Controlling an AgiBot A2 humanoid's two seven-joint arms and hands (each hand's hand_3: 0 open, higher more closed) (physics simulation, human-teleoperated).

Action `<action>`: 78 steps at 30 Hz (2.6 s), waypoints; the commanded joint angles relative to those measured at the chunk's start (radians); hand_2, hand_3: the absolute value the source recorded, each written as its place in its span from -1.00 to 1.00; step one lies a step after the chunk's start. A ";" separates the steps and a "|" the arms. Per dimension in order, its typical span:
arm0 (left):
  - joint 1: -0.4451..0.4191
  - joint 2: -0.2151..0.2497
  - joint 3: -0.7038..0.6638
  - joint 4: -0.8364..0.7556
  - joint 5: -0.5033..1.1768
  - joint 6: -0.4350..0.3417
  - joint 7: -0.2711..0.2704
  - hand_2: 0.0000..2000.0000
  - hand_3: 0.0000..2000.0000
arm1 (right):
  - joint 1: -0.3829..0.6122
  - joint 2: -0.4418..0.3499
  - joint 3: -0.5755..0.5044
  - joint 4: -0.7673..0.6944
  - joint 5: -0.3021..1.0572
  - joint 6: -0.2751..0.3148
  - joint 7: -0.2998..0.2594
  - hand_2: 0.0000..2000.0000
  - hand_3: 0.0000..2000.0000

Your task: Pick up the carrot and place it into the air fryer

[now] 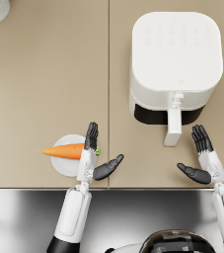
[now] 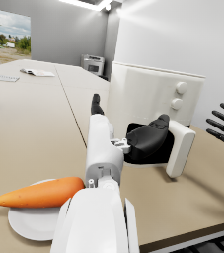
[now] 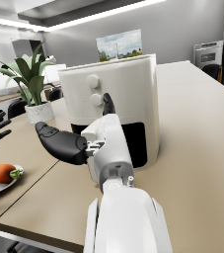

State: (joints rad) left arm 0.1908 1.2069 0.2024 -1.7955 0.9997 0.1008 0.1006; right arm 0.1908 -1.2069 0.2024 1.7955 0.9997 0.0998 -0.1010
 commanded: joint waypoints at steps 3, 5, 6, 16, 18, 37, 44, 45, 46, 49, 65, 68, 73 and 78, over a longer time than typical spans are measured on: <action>0.000 0.000 0.000 0.000 0.000 0.000 0.000 -1.00 -1.00 | 0.000 0.000 0.000 0.000 0.000 0.000 0.000 -1.00 -1.00; 0.000 0.000 0.000 0.000 0.000 0.000 0.000 -1.00 -1.00 | 0.000 0.000 0.000 0.000 0.000 0.000 0.000 -1.00 -1.00; 0.000 0.000 0.000 0.000 0.000 0.000 0.000 -1.00 -1.00 | 0.000 0.000 0.000 0.000 0.000 0.000 0.000 -1.00 -1.00; 0.000 0.000 0.000 0.000 0.000 0.000 0.000 -1.00 -1.00 | 0.000 0.000 0.000 0.000 0.000 0.000 0.000 -1.00 -1.00; 0.000 0.000 0.000 0.000 0.000 0.000 0.000 -1.00 -1.00 | 0.000 0.000 0.000 0.000 0.000 0.000 0.000 -1.00 -1.00; -0.050 0.026 -0.114 0.012 0.401 -0.100 -0.100 -1.00 -1.00 | 0.062 -0.083 0.048 -0.134 0.383 -0.099 0.100 -1.00 -1.00; -0.029 0.042 -0.209 0.034 0.716 -0.101 -0.101 -1.00 -1.00 | 0.047 -0.093 0.041 -0.144 0.421 -0.100 0.101 -1.00 -1.00; -0.028 0.043 -0.222 0.035 0.761 -0.101 -0.101 -1.00 -1.00 | 0.047 -0.095 0.044 -0.147 0.422 -0.100 0.101 -1.00 -1.00; -0.026 0.044 -0.236 0.034 0.806 -0.101 -0.101 -1.00 -1.00 | 0.046 -0.098 0.042 -0.147 0.422 -0.100 0.101 -1.00 -1.00; -0.019 0.048 -0.276 0.046 0.942 -0.227 -0.144 -1.00 -1.00 | 0.043 -0.103 0.037 -0.149 0.424 -0.100 0.101 -1.00 -1.00; 0.028 0.063 -0.273 0.188 1.669 -0.528 -0.304 -1.00 -1.00 | 0.047 -0.140 0.016 -0.205 0.424 -0.100 0.101 -1.00 -1.00; 0.061 0.068 -0.262 0.303 1.794 -0.530 -0.304 -1.00 -1.00 | 0.045 -0.145 0.014 -0.237 0.424 -0.100 0.101 -1.00 -1.00; 0.067 0.069 -0.218 0.426 1.859 -0.476 -0.312 -1.00 -1.00 | 0.056 -0.159 -0.002 -0.243 0.424 -0.100 0.101 -1.00 -1.00; 0.075 0.044 -0.136 0.479 1.868 -0.452 -0.326 -1.00 -1.00 | 0.055 -0.168 0.006 -0.267 0.424 -0.100 0.101 -1.00 -1.00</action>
State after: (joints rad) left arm 0.2992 1.2517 0.0190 -1.4027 2.8694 -0.3290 -0.2196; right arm 0.2365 -1.3732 0.2076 1.5313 1.4239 0.0000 0.0000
